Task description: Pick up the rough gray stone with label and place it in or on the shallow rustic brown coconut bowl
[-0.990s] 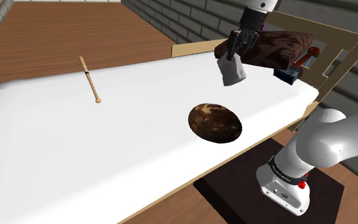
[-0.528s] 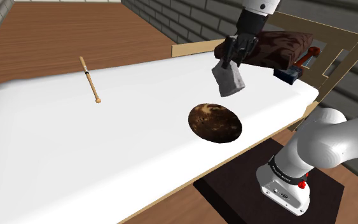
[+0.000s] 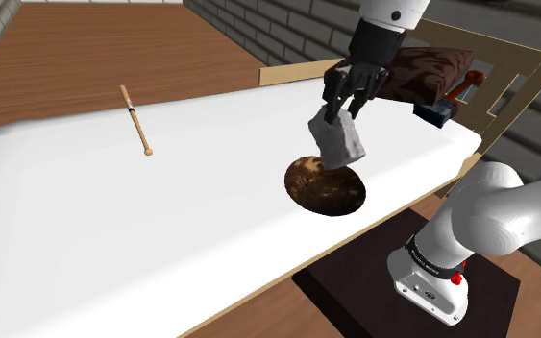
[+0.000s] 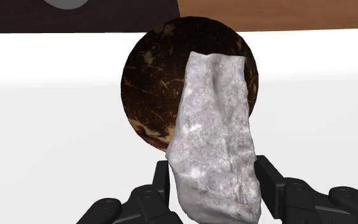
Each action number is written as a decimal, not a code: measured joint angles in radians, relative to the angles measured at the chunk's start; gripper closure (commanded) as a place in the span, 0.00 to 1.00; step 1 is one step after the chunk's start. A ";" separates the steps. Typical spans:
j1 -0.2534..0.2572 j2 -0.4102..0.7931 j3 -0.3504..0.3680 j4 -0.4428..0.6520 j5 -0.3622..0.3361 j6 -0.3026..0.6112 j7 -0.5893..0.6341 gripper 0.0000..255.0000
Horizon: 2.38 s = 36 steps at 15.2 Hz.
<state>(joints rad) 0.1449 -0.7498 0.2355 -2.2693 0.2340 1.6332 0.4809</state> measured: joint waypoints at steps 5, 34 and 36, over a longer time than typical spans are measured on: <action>0.010 -0.020 0.023 -0.065 0.018 0.048 0.013 1.00; 0.020 -0.051 0.035 -0.191 0.035 0.144 0.000 0.00; 0.016 -0.048 0.025 -0.145 0.026 0.100 0.002 0.00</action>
<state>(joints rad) 0.1608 -0.7979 0.2603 -2.4144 0.2604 1.7337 0.4826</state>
